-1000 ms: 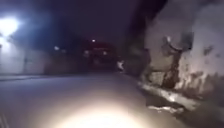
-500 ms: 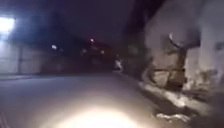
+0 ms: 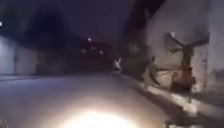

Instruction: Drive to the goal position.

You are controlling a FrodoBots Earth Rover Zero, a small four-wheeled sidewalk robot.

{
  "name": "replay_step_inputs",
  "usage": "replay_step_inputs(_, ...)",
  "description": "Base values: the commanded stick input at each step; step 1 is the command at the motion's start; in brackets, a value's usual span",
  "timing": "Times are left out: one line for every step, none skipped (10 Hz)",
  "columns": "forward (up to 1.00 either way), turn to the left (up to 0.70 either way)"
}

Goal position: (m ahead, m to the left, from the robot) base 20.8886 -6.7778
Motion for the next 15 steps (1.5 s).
replay_step_inputs(0.7, 0.0)
replay_step_inputs(0.7, 0.0)
replay_step_inputs(0.7, 0.0)
replay_step_inputs(0.7, 0.0)
replay_step_inputs(0.7, 0.0)
replay_step_inputs(0.7, 0.0)
replay_step_inputs(0.7, 0.0)
replay_step_inputs(0.7, 0.0)
replay_step_inputs(0.7, 0.0)
replay_step_inputs(0.7, 0.0)
replay_step_inputs(0.7, 0.0)
replay_step_inputs(0.7, 0.0)
replay_step_inputs(0.7, 0.0)
replay_step_inputs(0.7, 0.0)
replay_step_inputs(0.7, 0.0)
